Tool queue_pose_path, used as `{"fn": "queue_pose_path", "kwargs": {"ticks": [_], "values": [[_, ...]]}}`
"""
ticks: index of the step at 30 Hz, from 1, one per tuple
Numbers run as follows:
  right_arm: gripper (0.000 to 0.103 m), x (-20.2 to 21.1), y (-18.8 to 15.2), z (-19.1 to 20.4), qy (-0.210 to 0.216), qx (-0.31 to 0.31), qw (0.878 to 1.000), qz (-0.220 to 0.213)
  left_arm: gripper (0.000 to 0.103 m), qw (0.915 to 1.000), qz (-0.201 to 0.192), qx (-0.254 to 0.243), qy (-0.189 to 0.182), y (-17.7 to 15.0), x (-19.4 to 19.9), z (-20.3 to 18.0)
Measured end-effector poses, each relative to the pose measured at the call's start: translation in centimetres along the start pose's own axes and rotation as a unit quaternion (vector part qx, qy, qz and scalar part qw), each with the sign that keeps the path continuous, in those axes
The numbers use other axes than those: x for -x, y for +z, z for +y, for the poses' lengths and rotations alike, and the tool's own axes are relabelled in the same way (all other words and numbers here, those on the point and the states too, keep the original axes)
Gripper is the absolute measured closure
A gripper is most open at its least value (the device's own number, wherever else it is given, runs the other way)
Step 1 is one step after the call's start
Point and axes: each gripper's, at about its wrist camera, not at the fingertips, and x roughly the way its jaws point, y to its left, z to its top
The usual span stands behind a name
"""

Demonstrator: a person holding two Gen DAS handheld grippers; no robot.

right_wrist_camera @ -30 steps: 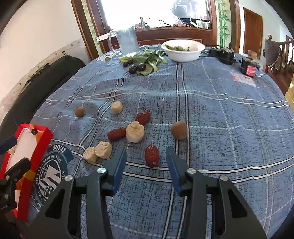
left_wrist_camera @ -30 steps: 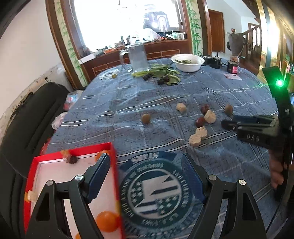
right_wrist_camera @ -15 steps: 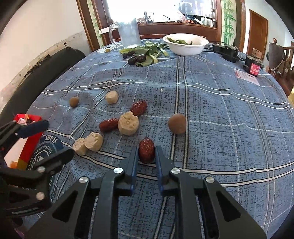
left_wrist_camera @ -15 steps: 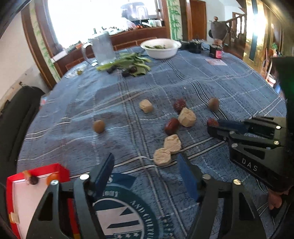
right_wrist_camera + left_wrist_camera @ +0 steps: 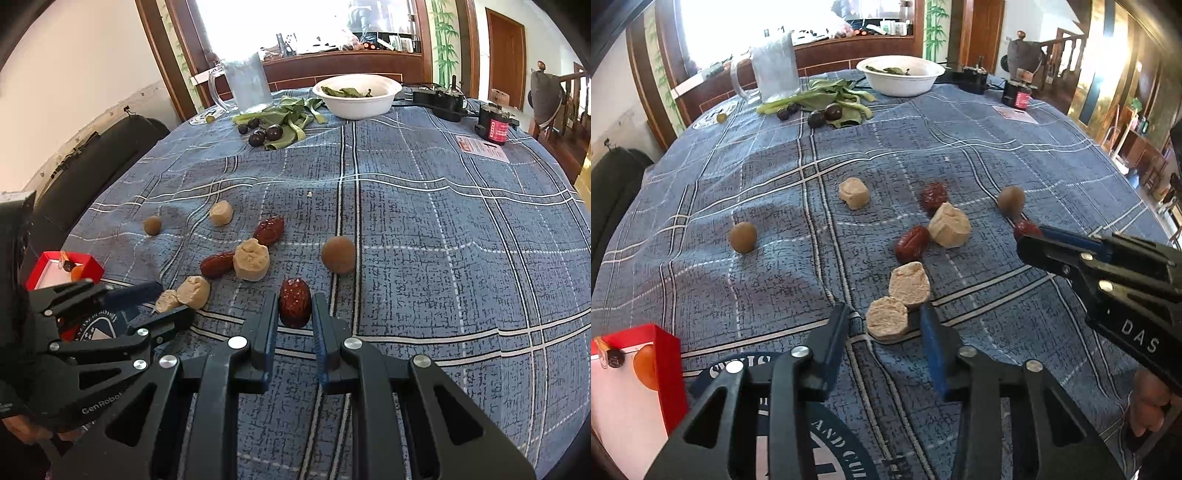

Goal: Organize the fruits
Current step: 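Grasp a red date with the right gripper while the left gripper grasps a pastry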

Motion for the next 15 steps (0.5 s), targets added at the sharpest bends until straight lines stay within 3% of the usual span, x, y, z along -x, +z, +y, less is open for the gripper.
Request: {"fn": "queue_pose_path", "kwargs": {"ticks": [3,8,15], "values": [[0.083,0.2,0.0,0.0,0.001,0.000,1.000,-0.005,0.082,1.0000,-0.003,0.000,-0.002,-0.2,0.2,-0.2],[0.083,0.4,0.0,0.0,-0.002,0.000,1.000,-0.016,0.082,0.9999,-0.006,0.012,-0.005,-0.4,0.4,0.1],[0.083,1.0,0.2,0.0,-0.003,0.005,0.999,-0.039,0.082,0.9986,-0.041,0.021,0.026,-0.9,2.9,0.3]]}}
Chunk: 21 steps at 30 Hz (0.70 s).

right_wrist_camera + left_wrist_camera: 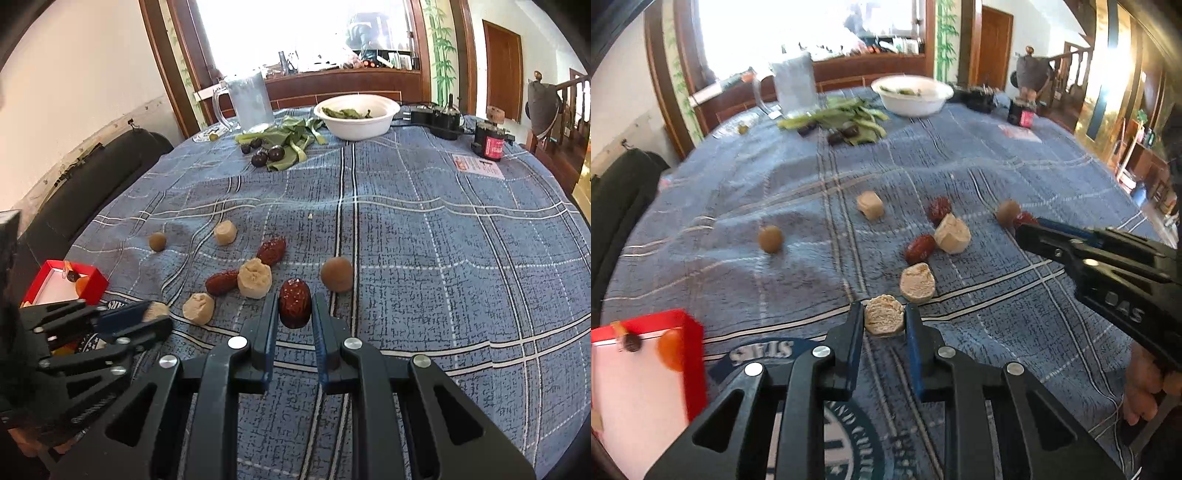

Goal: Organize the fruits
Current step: 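Grasp a red date with the right gripper while the left gripper grasps a pastry, then carry the date with the right gripper while the left gripper carries the pastry to the tray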

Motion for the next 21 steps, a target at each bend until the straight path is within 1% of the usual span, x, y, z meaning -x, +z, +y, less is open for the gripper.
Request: {"fn": "queue_pose_path", "kwargs": {"ticks": [3,6,7,9,11,14,17,19,21], "values": [[0.083,0.2,0.1,-0.1,-0.004,0.000,1.000,-0.008,0.082,0.9993,-0.031,0.004,0.023,-0.4,2.3,0.3],[0.083,0.4,0.1,-0.4,-0.007,-0.003,1.000,-0.019,0.082,0.9964,-0.064,0.011,0.055,-0.8,4.9,0.9],[0.083,0.5,0.1,-0.4,-0.008,-0.004,1.000,-0.022,0.082,0.9945,-0.076,0.016,0.070,-1.0,5.9,1.3],[0.083,0.6,0.1,-0.5,-0.010,-0.006,1.000,-0.029,0.082,0.9917,-0.094,0.023,0.085,-1.4,7.2,1.9],[0.083,0.7,0.1,-0.5,-0.017,-0.005,0.999,-0.037,0.082,0.9871,-0.111,0.028,0.112,-1.9,8.6,2.7],[0.083,0.7,0.2,-0.5,-0.024,-0.004,0.999,-0.046,0.082,0.9820,-0.124,0.038,0.137,-2.6,10.1,4.2],[0.083,0.4,0.2,-0.1,-0.022,-0.010,0.999,-0.038,0.082,0.9771,-0.131,0.047,0.161,-3.3,11.1,5.8],[0.083,0.7,0.3,1.2,-0.020,0.002,0.999,-0.037,0.082,0.9733,-0.133,0.056,0.179,-4.0,11.6,7.1],[0.083,1.4,0.3,3.3,0.003,0.016,0.999,-0.037,0.082,0.9707,-0.133,0.066,0.189,-4.4,11.9,8.1]]}}
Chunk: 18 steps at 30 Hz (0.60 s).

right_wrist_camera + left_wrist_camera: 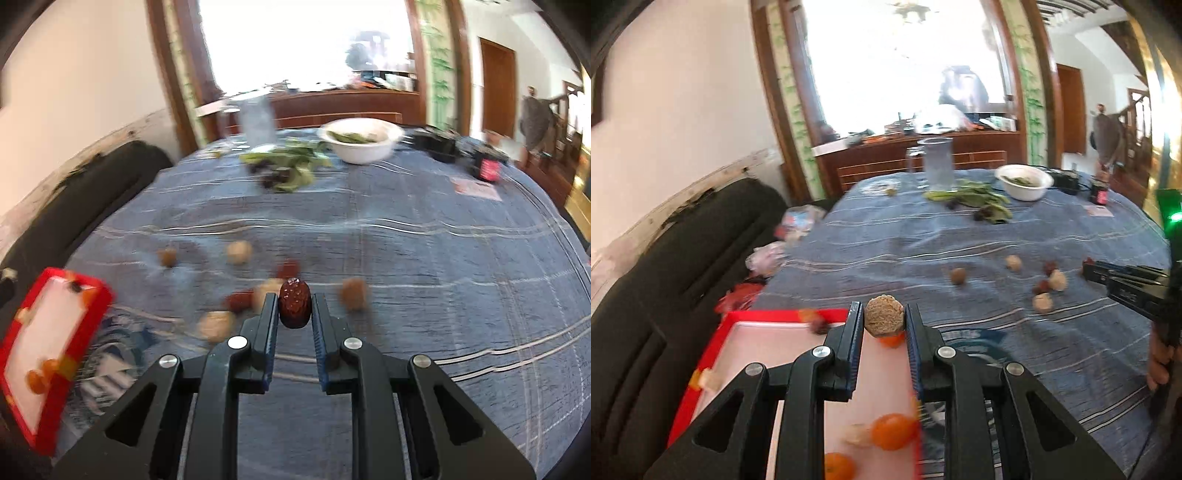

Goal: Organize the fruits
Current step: 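Carry the date with the right gripper while the left gripper carries the pastry to the tray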

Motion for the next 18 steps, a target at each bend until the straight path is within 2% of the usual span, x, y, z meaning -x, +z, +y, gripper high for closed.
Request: {"fn": "queue_pose_path", "kwargs": {"ticks": [4,9,14,18], "values": [[0.083,0.9,0.3,5.4,0.055,0.035,0.998,-0.001,0.082,0.9994,0.004,0.021,0.026,-0.8,-0.3,2.6],[0.083,0.7,0.2,12.9,0.131,0.073,0.989,0.012,0.082,0.9973,0.004,0.041,0.061,-1.9,0.0,5.8],[0.083,-0.1,-0.4,18.1,0.170,0.100,0.980,0.035,0.082,0.9946,0.005,0.060,0.085,-2.9,0.0,8.4],[0.083,-0.6,-1.1,21.7,0.182,0.130,0.973,0.047,0.082,0.9930,0.010,0.073,0.093,-3.7,-0.1,10.1]]}}
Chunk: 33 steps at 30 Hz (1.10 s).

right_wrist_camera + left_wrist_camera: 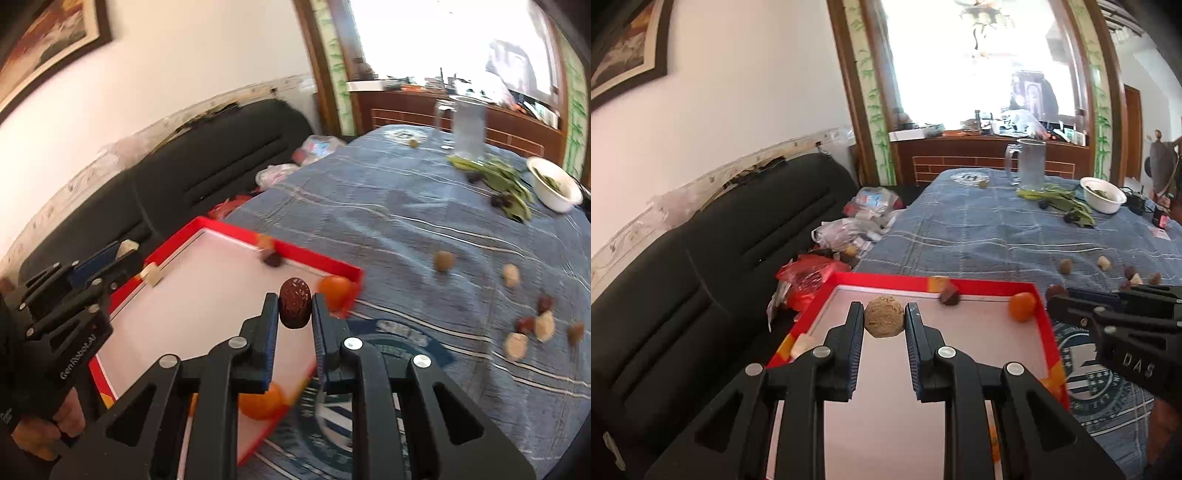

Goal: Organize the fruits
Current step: 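Carry the date with the right gripper while the left gripper carries the pastry to the tray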

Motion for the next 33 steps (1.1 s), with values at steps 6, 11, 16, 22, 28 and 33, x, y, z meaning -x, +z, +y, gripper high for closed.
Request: {"fn": "queue_pose_path", "kwargs": {"ticks": [6,11,16,22,28,33], "values": [[0.083,-2.0,0.2,2.4,0.011,0.015,1.000,0.021,0.082,0.9999,0.009,0.012,0.008,-0.8,-0.6,1.7],[0.083,-4.0,-0.1,3.5,0.002,0.021,0.998,0.051,0.082,0.9996,0.018,0.018,0.011,-1.4,-1.4,2.8],[0.083,-5.3,-0.5,3.7,-0.001,0.023,0.997,0.073,0.082,0.9994,0.025,0.021,0.012,-1.6,-2.0,3.2],[0.082,-6.4,-0.8,3.9,-0.003,0.025,0.996,0.089,0.082,0.9991,0.033,0.021,0.014,-1.8,-2.6,3.4],[0.082,-7.1,-1.1,3.9,-0.003,0.027,0.994,0.103,0.082,0.9985,0.049,0.016,0.017,-2.2,-3.5,3.4],[0.082,-7.6,-1.5,3.7,-0.002,0.025,0.993,0.112,0.081,0.9972,0.072,0.010,0.019,-2.9,-4.5,3.4]]}}
